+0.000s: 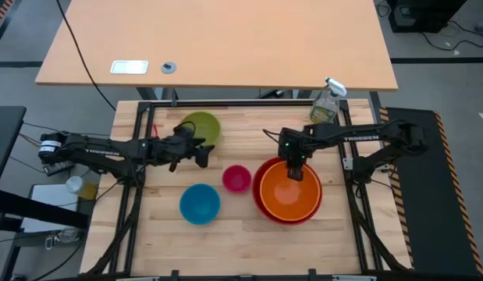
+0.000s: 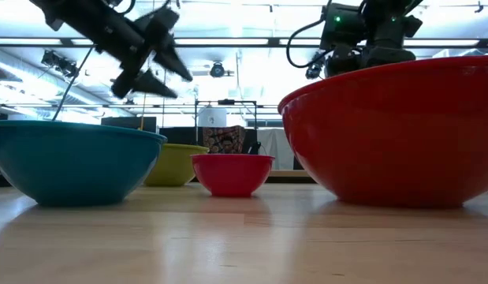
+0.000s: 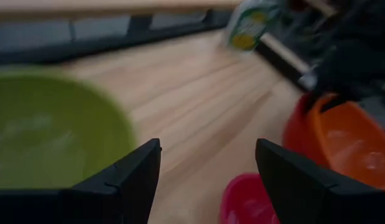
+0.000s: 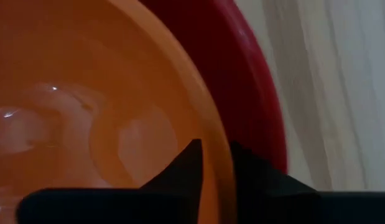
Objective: Nest bowls inside each other
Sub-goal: Stack the orange bowl on top of the red bowl, then stack the green bowl on top of the orange bowl
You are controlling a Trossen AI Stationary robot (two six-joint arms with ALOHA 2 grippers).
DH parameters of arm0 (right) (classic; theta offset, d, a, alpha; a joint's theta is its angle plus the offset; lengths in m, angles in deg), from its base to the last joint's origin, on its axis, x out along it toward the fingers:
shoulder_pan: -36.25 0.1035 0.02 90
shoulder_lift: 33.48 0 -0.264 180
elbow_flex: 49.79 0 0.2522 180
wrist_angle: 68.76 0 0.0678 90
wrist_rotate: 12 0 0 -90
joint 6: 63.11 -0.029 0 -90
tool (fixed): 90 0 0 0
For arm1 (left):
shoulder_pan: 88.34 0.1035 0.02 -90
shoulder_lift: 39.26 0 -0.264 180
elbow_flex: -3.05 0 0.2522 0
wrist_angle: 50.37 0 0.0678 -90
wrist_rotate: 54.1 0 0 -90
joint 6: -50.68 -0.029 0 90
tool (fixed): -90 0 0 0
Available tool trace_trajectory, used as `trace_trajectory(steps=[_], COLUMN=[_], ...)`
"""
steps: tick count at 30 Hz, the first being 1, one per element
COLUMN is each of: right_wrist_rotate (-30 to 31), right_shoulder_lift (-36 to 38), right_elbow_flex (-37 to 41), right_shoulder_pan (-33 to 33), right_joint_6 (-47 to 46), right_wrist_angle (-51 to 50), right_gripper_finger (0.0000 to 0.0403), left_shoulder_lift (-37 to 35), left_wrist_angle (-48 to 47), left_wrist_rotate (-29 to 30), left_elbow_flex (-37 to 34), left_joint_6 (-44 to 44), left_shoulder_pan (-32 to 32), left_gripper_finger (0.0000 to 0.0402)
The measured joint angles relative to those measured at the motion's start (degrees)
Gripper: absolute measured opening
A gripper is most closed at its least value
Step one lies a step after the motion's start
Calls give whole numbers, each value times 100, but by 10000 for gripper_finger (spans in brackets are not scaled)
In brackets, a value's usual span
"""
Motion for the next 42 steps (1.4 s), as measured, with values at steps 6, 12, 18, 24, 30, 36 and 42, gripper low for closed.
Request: trace_trajectory(steps=[6, 12, 18, 24, 30, 36, 42], right_wrist_rotate=[4, 244, 715, 762, 912, 833, 714], right_shoulder_lift=[33, 132, 273, 626, 1041, 1259, 1239], right_elbow_flex=[-4, -494, -1154, -1424, -1046, -698, -602], right_shoulder_pan=[17, 13, 7, -167, -511, -669, -655], right_joint_6=[45, 73, 96, -183, -255, -335, -452], right_wrist_angle=[-28, -610, -971, -916, -825, -473, 8], right_gripper_finger=[142, 174, 177, 175, 175, 175, 175], left_shoulder_lift=[-34, -310, -591, -835, -836, -466, 206], left_wrist_angle=[-1336, -1540, -1951, -3152, -3413, -3524, -3410], left_wrist_rotate=[1, 29, 46, 45, -417, -601, -934], left_elbow_flex=[-2, 0, 2, 2, 0, -2, -4], left_joint_6=[1400, 1712, 2092, 3139, 3209, 3022, 2314], left_shoulder_pan=[131, 136, 240, 684, 1430, 2130, 2741], left_gripper_finger=[266, 266, 265, 265, 265, 255, 218])
